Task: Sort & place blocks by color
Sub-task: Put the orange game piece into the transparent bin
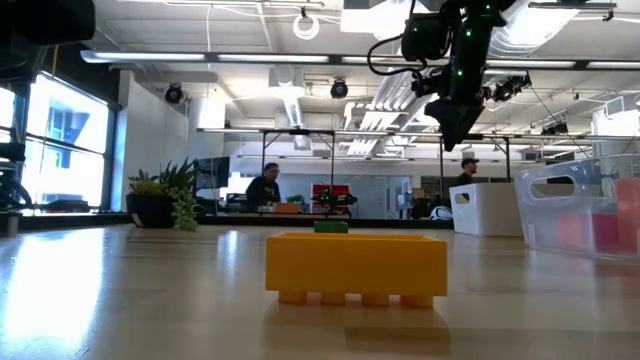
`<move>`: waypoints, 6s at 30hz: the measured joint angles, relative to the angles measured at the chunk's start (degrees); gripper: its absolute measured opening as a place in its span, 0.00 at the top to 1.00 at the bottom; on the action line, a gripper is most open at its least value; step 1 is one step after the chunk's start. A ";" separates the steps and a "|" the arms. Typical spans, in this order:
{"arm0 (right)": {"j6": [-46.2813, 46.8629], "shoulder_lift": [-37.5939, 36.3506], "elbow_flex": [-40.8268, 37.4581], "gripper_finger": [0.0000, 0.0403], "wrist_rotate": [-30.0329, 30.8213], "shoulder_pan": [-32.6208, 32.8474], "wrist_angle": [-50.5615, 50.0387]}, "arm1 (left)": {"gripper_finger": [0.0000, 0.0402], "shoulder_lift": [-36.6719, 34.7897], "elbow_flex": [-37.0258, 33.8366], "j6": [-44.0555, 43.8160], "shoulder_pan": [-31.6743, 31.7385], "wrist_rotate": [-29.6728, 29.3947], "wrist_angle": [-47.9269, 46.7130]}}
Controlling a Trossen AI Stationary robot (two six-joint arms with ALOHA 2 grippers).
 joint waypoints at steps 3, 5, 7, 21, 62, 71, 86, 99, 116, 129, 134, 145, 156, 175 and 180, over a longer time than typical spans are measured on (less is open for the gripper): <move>-0.01 0.00 -0.01 0.47 0.00 0.00 0.00 | 0.41 0.75 0.00 -0.02 -0.02 0.86 0.18; -0.01 0.00 -0.02 0.47 0.00 0.00 0.00 | 0.41 1.07 0.00 0.00 -0.02 1.10 0.69; -0.01 0.00 -0.02 0.47 0.00 0.00 0.00 | 0.41 1.66 0.00 0.00 -0.02 1.11 1.77; -0.90 0.00 -0.02 0.47 -0.16 0.00 0.31 | 0.41 5.69 0.28 2.17 0.09 5.08 2.07; 3.49 0.00 -0.07 0.49 -32.80 0.56 5.34 | 0.73 3.86 -0.15 41.32 15.02 5.11 1.02; 6.19 0.00 -0.07 0.49 -32.98 5.53 5.33 | 0.73 3.76 -0.09 60.27 25.30 5.34 1.08; 18.68 -0.04 -0.09 0.49 -30.11 13.59 5.48 | 0.73 -3.93 0.02 87.48 43.32 7.07 7.76; 37.02 0.05 -0.09 0.49 -25.43 21.59 18.44 | 0.73 -9.02 -0.06 95.28 52.91 15.55 23.68; 52.00 0.11 -0.09 0.49 -15.35 30.91 26.07 | 0.72 -9.12 -0.04 97.44 55.68 25.29 35.22; 64.67 0.17 -0.09 0.49 -2.61 39.33 26.22 | 0.72 -9.12 -0.02 100.78 56.87 29.29 35.67; 67.58 0.17 -0.09 0.49 1.90 42.08 26.23 | 0.72 -9.12 -0.02 100.75 56.68 31.05 35.92; 68.14 0.17 -0.09 0.49 12.35 45.96 26.82 | 0.72 -9.12 0.02 91.80 56.89 29.66 49.93; 64.39 0.17 -0.09 0.49 17.25 42.57 26.97 | 0.72 -9.10 0.02 90.04 56.76 15.64 52.34; 59.37 3.69 -0.07 0.73 18.40 38.84 29.56 | 0.72 -9.04 0.04 87.99 55.91 10.59 54.98; 57.02 3.76 -0.07 0.79 18.66 38.75 30.36 | 0.72 -9.04 0.09 87.86 55.95 9.57 54.73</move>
